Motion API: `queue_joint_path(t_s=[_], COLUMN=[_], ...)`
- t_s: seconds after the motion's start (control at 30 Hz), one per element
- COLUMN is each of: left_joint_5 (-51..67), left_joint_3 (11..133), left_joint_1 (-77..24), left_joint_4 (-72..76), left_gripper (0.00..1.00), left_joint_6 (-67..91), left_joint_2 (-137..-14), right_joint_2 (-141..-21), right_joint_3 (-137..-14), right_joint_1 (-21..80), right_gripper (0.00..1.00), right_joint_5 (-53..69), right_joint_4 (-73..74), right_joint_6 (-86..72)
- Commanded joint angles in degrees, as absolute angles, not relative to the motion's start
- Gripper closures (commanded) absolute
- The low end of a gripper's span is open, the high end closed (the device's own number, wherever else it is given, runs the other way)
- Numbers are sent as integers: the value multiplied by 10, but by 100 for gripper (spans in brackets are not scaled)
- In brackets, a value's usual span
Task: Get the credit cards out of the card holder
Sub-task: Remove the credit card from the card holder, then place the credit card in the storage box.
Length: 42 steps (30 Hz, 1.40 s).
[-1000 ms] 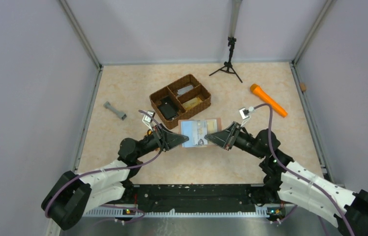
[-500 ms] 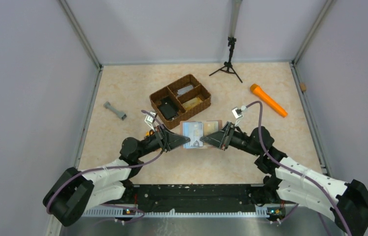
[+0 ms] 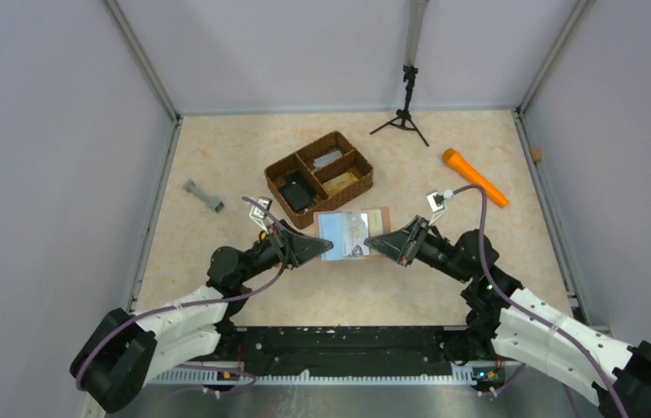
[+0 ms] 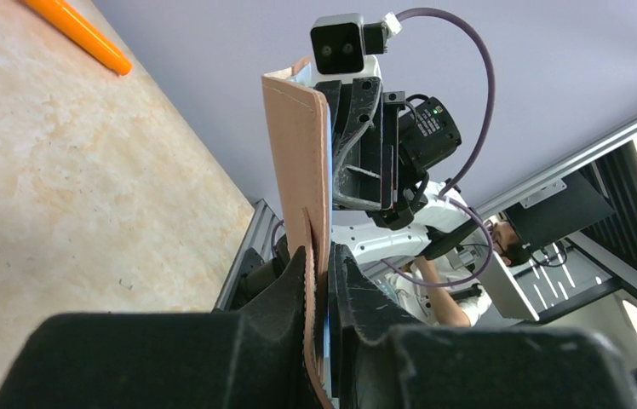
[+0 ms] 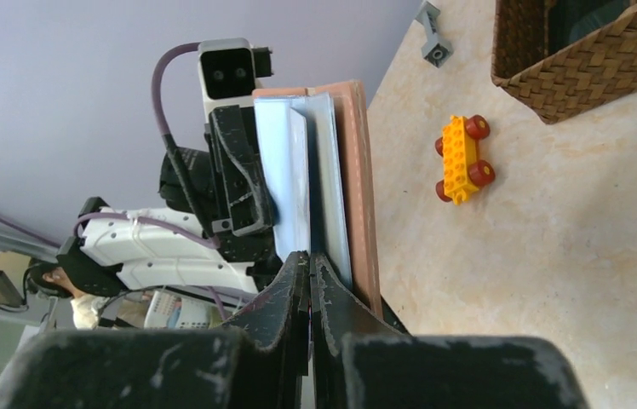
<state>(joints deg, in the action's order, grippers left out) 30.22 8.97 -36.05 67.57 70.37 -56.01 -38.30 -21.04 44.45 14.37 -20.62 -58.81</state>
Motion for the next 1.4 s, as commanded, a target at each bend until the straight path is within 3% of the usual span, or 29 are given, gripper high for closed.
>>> queue_joint_path(t_s=[0.0, 0.3, 0.53, 0.73, 1.1, 1.37], left_joint_5=[276, 194, 132, 33, 34, 47], left_joint_3=[85, 138, 164, 210, 214, 214], left_joint_1=[-363, -363, -362, -361, -358, -357], left_joint_4=[654, 344, 262, 93, -6, -89], left_gripper=[97, 94, 94, 94, 96, 97], left_joint_6=[680, 596, 564, 537, 518, 490], left_joint_2=[-524, -433, -405, -388, -379, -327], right_joint_2=[-372, -410, -489, -550, -713, -887], right_joint_3=[-223, -264, -304, -348, -407, -539], right_joint_1=[440, 439, 439, 432, 422, 421], right_gripper=[100, 100, 100, 100, 100, 100], right_joint_5=[113, 67, 66, 47, -70, -203], right_joint_4=[-171, -117, -143, -163, -298, -332], right_joint_6=[-560, -521, -511, -501, -593, -655])
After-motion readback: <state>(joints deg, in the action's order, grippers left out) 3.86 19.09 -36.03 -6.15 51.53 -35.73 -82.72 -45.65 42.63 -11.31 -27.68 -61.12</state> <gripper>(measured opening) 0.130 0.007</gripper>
